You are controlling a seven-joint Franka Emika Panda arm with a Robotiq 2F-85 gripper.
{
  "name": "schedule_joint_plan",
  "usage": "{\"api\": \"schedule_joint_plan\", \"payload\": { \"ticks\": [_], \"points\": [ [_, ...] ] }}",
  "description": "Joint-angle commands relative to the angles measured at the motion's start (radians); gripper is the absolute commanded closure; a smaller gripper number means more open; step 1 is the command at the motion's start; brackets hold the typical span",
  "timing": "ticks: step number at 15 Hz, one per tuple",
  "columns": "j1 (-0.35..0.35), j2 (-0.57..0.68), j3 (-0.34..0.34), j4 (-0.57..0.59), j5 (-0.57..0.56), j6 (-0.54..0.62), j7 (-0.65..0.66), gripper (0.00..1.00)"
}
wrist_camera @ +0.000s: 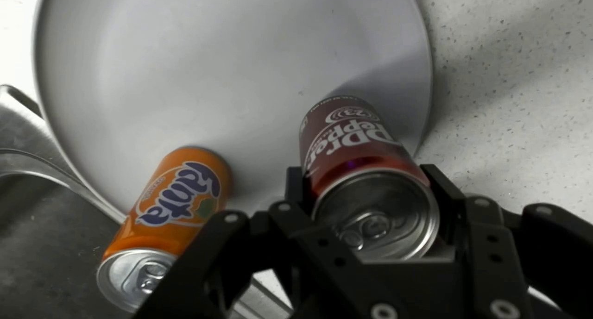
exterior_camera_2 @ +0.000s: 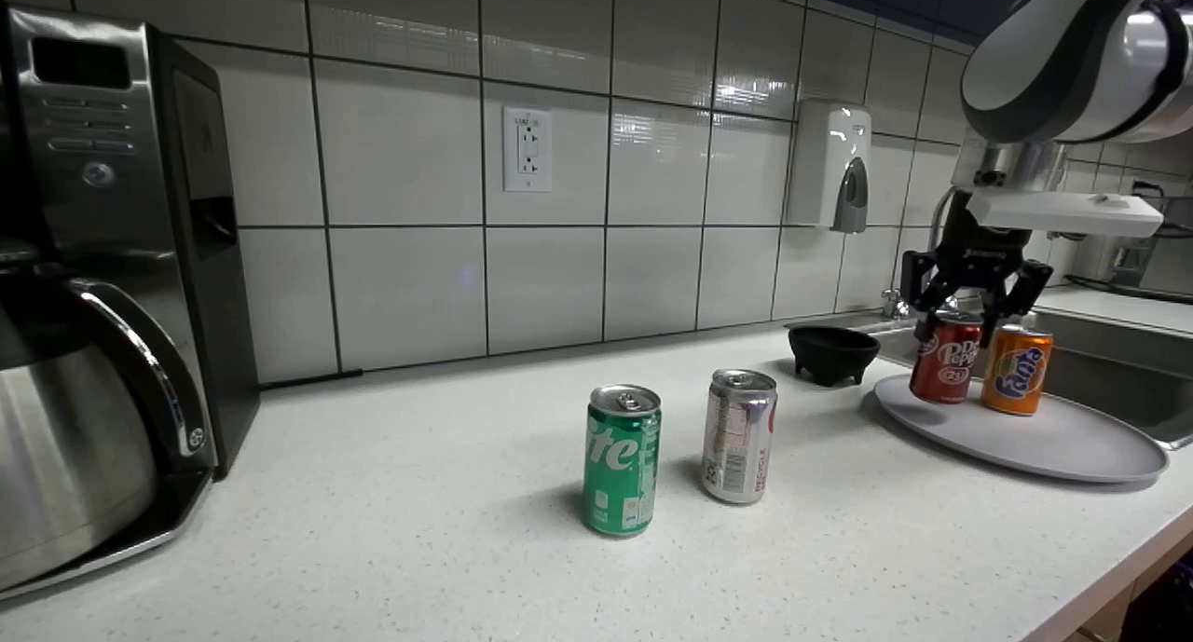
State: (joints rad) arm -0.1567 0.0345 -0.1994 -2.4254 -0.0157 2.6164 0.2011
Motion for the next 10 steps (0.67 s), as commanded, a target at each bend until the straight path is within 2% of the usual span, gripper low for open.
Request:
{"api": "schedule_joint_plan", "payload": {
  "ticks": [1, 7, 8, 9, 10],
  "points": [
    [-0.013, 0.017, 0.004, 0.029, 0.032, -0.01, -0.05, 0.62],
    [-0.012, 0.037, 0.006, 0.029, 0.053, -0.009, -0.058, 0.62],
    [-0.012, 0.039, 0.006, 0.028, 0.058, -0.01, -0.059, 0.25],
    [-0.012, 0.04, 0.005, 0.028, 0.059, -0.011, -0.058, 0.11],
    [-0.011, 0.037, 0.005, 0.027, 0.055, -0.011, -0.054, 0.05]
  ]
}}
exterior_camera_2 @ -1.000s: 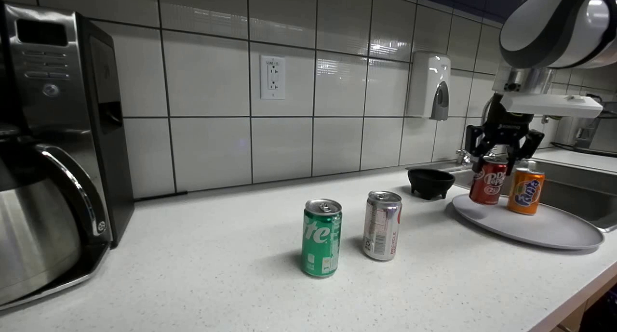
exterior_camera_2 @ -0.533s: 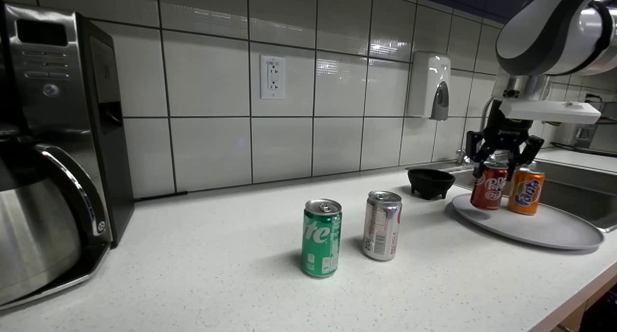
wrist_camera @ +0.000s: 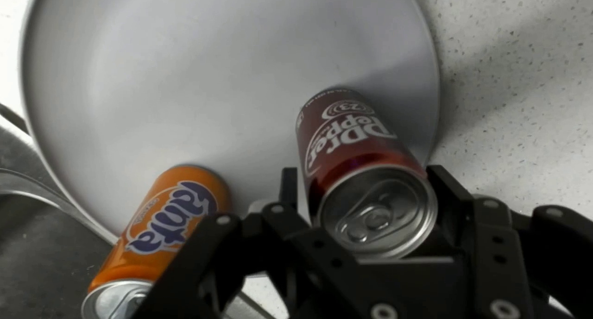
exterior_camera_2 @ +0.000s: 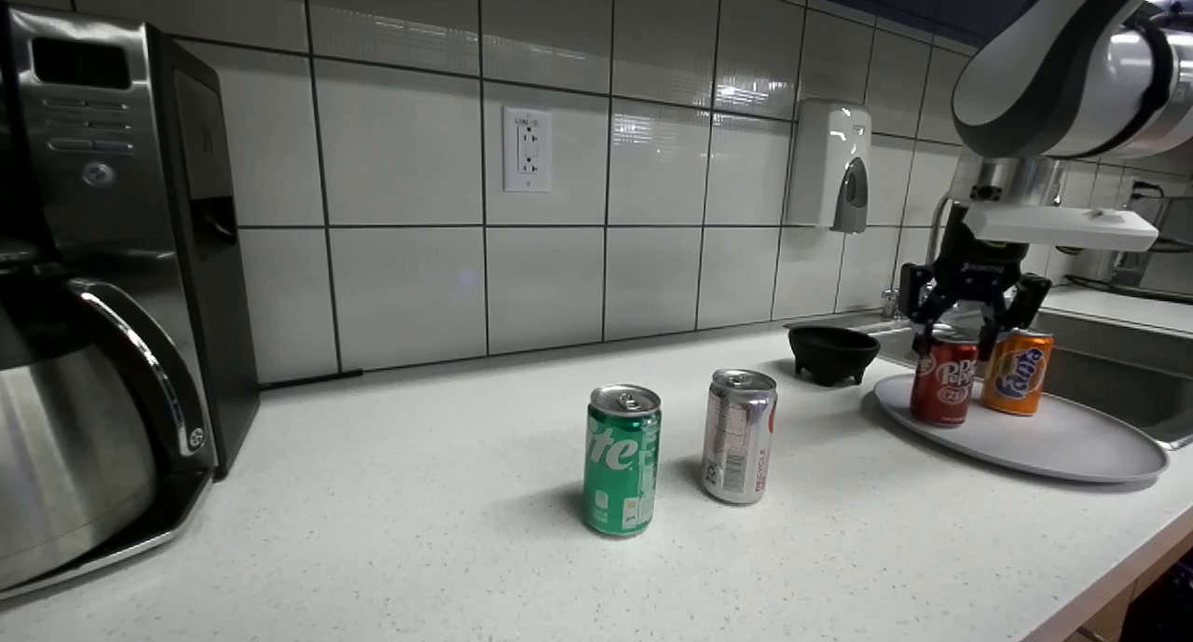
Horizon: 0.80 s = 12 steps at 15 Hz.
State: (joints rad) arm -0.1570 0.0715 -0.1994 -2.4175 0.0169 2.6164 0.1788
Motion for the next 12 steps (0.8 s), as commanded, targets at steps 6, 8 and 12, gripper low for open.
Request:
{"api": "schedule_joint_plan", "payload": {
  "ticks": [6, 8, 12],
  "points": [
    [-0.001, -0.027, 0.009, 0.023, -0.004, -0.006, -0.005, 0.0],
    [0.004, -0.042, 0.011, 0.021, -0.019, -0.004, 0.012, 0.0],
    [0.02, -0.085, 0.022, 0.014, -0.059, 0.005, 0.048, 0.0]
  ]
}}
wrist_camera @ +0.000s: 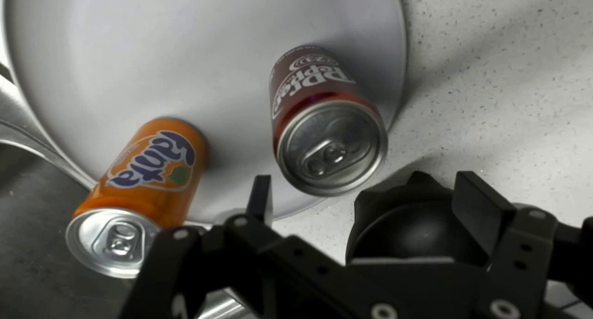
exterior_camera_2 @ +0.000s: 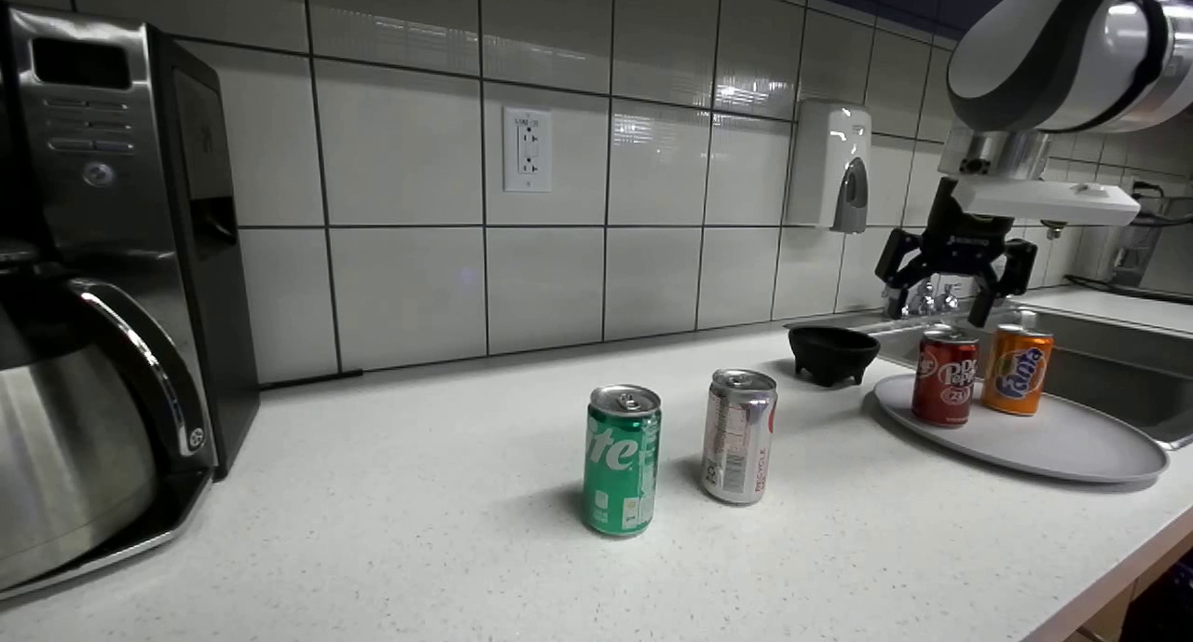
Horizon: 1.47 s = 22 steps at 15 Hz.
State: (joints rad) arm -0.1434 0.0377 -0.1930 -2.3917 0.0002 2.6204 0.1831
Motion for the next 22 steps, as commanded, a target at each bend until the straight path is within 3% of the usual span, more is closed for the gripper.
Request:
{"api": "schedule_joint_plan", "payload": {
  "ticks": [1, 22],
  "points": [
    [0.011, -0.06, 0.021, -0.013, -0.051, 0.002, 0.051, 0.0],
    [0.192, -0.096, 0.238, 0.028, 0.007, -0.052, 0.142, 0.0]
  ]
}}
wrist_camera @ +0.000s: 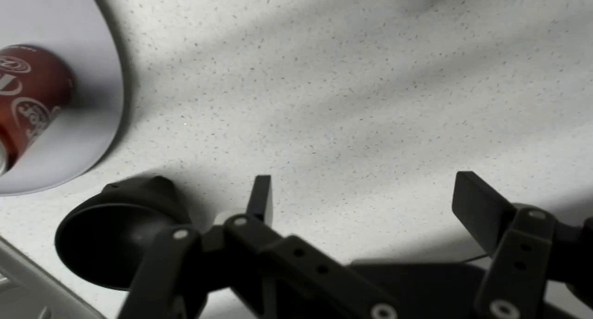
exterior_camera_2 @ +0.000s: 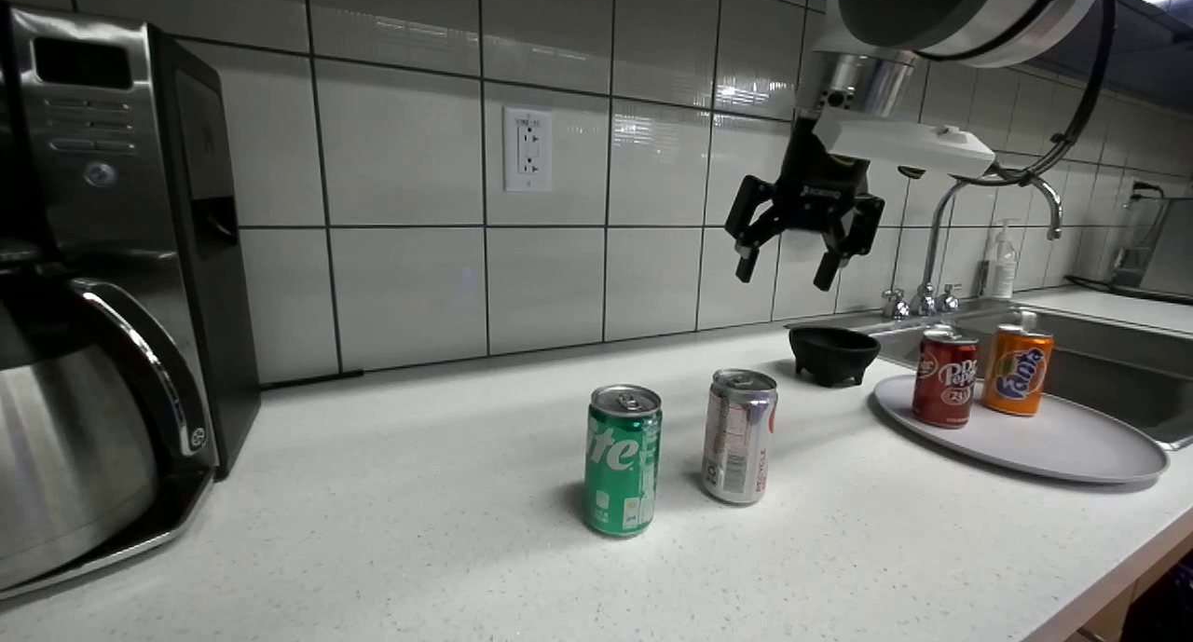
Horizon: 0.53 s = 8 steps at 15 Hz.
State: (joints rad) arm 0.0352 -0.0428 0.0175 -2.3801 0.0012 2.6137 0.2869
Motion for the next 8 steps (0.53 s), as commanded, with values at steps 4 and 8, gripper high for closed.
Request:
{"api": "schedule_joint_plan", "payload": {
  "ticks": [4, 8],
  "points": [
    [0.044, -0.015, 0.059, 0.02, 0.015, -0.049, 0.056, 0.0],
    [0.065, -0.011, 0.081, 0.023, 0.028, -0.047, 0.074, 0.0]
  ]
}}
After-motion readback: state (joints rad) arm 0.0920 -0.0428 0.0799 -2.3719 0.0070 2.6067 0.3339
